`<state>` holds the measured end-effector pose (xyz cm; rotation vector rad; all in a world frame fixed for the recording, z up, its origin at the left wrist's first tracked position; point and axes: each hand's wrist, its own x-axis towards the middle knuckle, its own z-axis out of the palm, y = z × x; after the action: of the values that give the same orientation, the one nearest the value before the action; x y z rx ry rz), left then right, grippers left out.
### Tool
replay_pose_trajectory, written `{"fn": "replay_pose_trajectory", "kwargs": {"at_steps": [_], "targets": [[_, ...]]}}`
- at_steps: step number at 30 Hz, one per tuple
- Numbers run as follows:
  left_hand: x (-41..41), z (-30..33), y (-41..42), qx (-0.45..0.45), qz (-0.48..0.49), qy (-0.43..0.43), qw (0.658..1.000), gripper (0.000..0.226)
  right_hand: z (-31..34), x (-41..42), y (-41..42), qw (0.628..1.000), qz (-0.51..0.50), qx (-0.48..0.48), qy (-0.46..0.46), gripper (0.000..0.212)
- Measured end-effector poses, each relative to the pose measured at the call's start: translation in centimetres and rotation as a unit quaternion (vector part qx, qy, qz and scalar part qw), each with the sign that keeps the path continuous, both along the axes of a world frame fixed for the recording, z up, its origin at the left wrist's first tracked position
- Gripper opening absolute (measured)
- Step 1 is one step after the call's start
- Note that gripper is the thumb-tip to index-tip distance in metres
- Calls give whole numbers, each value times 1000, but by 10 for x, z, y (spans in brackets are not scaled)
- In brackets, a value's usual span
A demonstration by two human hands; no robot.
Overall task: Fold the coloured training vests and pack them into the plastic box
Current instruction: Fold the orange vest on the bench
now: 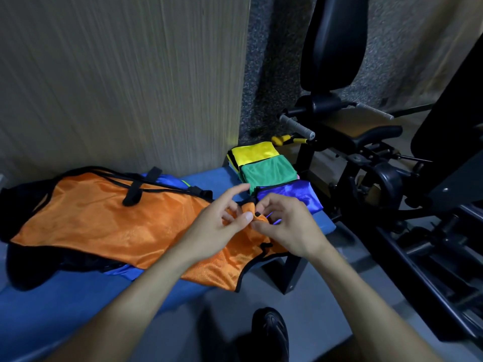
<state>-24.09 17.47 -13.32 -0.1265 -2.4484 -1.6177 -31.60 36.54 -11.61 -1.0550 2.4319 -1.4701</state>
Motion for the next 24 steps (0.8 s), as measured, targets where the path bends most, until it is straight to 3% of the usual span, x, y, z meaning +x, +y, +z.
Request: {"fn": "replay_pose_trajectory", "kwargs": {"at_steps": [5,11,15,21,24], "targets": [[-4,0,-9,-45,-9,38,998,18,0,-4,8,998,15,-20,-57,26],[1,7,-9,14,-65,24,998,19,4,-10,23,981,33,-75,-174,25],[0,9,-1,2,-127,35,991,30,2,-11,23,975,42,-85,-201,23],[-6,15,3,65,-7,91,994,17,5,-13,29,958,-8,-108,-264,20],[-11,20,5,63,-8,105,992,10,6,-15,33,936,-51,-132,-321,13]]}}
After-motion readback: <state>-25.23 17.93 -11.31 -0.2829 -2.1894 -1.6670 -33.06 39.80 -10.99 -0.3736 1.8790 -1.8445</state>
